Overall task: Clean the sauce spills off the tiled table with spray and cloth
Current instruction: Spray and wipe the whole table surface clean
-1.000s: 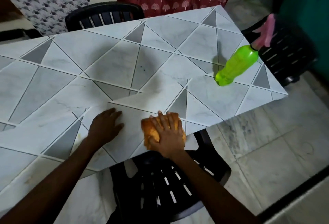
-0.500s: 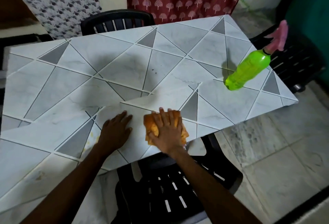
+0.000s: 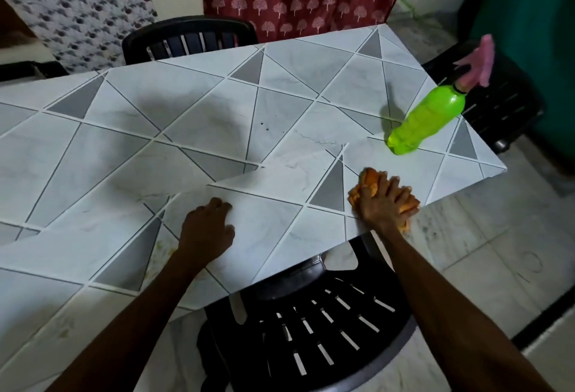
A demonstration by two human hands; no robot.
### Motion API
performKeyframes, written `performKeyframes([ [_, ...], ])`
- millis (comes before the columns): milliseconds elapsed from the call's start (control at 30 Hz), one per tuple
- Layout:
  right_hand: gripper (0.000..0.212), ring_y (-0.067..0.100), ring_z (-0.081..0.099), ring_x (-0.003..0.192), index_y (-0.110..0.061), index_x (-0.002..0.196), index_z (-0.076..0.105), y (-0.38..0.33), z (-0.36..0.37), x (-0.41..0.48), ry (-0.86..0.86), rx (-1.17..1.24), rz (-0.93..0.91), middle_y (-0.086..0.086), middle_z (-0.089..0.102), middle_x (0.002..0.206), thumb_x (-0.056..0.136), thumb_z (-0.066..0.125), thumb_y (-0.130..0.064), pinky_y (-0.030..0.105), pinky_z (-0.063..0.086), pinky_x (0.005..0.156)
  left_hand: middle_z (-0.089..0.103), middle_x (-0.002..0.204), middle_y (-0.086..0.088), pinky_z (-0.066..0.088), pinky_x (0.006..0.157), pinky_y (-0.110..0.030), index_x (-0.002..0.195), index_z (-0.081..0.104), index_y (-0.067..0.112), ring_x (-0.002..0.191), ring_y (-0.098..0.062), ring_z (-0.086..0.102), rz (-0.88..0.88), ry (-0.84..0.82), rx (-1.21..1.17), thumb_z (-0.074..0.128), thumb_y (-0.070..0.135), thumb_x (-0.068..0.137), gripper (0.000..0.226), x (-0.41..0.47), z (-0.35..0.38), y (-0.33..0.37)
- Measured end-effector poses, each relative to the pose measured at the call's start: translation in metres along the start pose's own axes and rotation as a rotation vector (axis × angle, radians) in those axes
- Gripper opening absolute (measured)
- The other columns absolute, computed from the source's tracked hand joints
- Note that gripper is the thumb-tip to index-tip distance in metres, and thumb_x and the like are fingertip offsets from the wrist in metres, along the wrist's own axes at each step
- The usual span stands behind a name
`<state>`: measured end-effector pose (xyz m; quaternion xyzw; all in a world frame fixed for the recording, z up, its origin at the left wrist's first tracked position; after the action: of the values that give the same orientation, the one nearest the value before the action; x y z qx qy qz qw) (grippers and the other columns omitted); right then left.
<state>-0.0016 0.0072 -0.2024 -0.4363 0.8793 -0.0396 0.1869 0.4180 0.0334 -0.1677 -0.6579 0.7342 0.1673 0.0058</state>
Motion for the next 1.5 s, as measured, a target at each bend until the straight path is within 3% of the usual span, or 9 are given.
performKeyframes([
  [133,0.067,0.033,-0.012,0.154,-0.035,0.160,0.004,-0.055,0.005,0.030,-0.017,-0.017,-0.064,-0.001,-0.003,0.170,0.100,0.023,-0.059,0.068,-0.014,0.115,0.065,0.122,-0.012,0.055,0.074,-0.042,0.116,0.070,0.011,0.087,-0.038,0.068,0.055,0.028,-0.045,0.061,0.031,0.073,0.048,-0.004,0.003,-0.005],
  [267,0.066,0.028,-0.009,0.155,-0.036,0.160,0.004,-0.139,0.031,-0.001,-0.082,-0.087,-0.329,-0.006,-0.002,0.169,0.100,0.022,-0.059,0.063,-0.013,0.118,0.059,0.137,-0.006,0.053,0.087,-0.039,0.124,0.067,0.016,0.106,-0.032,0.066,0.103,0.018,-0.185,0.055,0.029,0.085,0.043,-0.005,0.000,-0.026],
  [600,0.074,0.027,0.019,0.153,-0.040,0.157,0.024,-0.186,0.114,-0.270,-0.168,-0.248,-1.035,-0.009,0.021,0.166,0.089,0.046,-0.061,0.061,0.015,0.117,0.063,0.124,-0.018,0.052,0.090,-0.048,0.122,0.065,0.005,0.111,-0.038,0.062,0.036,0.156,-0.196,0.049,0.030,0.082,0.049,-0.041,-0.027,-0.115],
  [700,0.074,0.025,0.026,0.151,-0.045,0.156,0.023,-0.155,0.097,-0.250,-0.129,-0.291,-0.933,-0.011,0.023,0.165,0.088,0.044,-0.063,0.060,0.028,0.112,0.062,0.124,-0.021,0.052,0.088,-0.046,0.120,0.065,0.003,0.110,-0.039,0.061,0.029,0.204,-0.108,0.050,0.033,0.080,0.051,-0.051,-0.035,-0.149],
  [900,0.067,0.032,-0.010,0.154,-0.045,0.158,0.000,-0.216,0.100,-0.168,-0.116,-0.136,-0.437,-0.009,-0.003,0.169,0.098,0.024,-0.065,0.069,-0.006,0.116,0.055,0.137,-0.019,0.049,0.094,-0.047,0.130,0.060,0.007,0.122,-0.038,0.056,-0.017,0.203,-0.113,0.050,0.048,0.086,0.061,-0.075,-0.023,-0.205],
  [1033,0.070,0.034,-0.005,0.154,-0.039,0.159,0.007,-0.295,0.141,-0.231,-0.140,-0.202,-0.692,-0.005,0.000,0.169,0.098,0.030,-0.062,0.072,0.001,0.114,0.046,0.150,-0.016,0.046,0.097,-0.055,0.140,0.054,0.013,0.130,-0.042,0.050,-0.008,0.132,-0.140,0.047,0.053,0.083,0.070,-0.081,-0.010,-0.210],
  [1167,0.068,0.029,0.010,0.155,-0.040,0.157,0.020,-0.258,0.148,-0.327,-0.151,-0.252,-0.933,-0.008,0.013,0.168,0.096,0.035,-0.063,0.065,0.016,0.115,0.042,0.153,-0.012,0.044,0.100,-0.057,0.142,0.053,0.018,0.136,-0.039,0.045,-0.038,0.102,-0.155,0.056,0.048,0.080,0.069,-0.076,-0.012,-0.209],
  [1333,0.071,0.028,0.010,0.155,-0.043,0.158,0.013,-0.184,0.118,-0.309,-0.102,-0.289,-0.790,-0.009,0.010,0.169,0.093,0.032,-0.063,0.065,0.016,0.116,0.029,0.161,-0.004,0.032,0.109,-0.054,0.150,0.040,0.026,0.146,-0.031,0.030,-0.036,0.106,-0.121,0.041,0.055,0.087,0.069,-0.084,0.002,-0.213],
  [1500,0.070,0.036,-0.005,0.154,-0.039,0.159,0.002,-0.265,0.132,-0.218,-0.071,-0.191,-0.515,-0.003,0.001,0.170,0.097,0.019,-0.066,0.072,-0.001,0.114,0.015,0.165,0.001,0.019,0.117,-0.053,0.155,0.026,0.032,0.152,-0.026,0.015,-0.046,0.124,-0.101,0.033,0.057,0.092,0.069,-0.085,0.010,-0.218],
])
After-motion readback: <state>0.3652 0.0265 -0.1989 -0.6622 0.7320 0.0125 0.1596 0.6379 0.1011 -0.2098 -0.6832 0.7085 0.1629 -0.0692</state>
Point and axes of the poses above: each hand's wrist, its own x-axis towards the middle knuckle, its own z-axis out of the palm, y = z × x, the point moved 9 cm from there along x, towards the middle knuckle
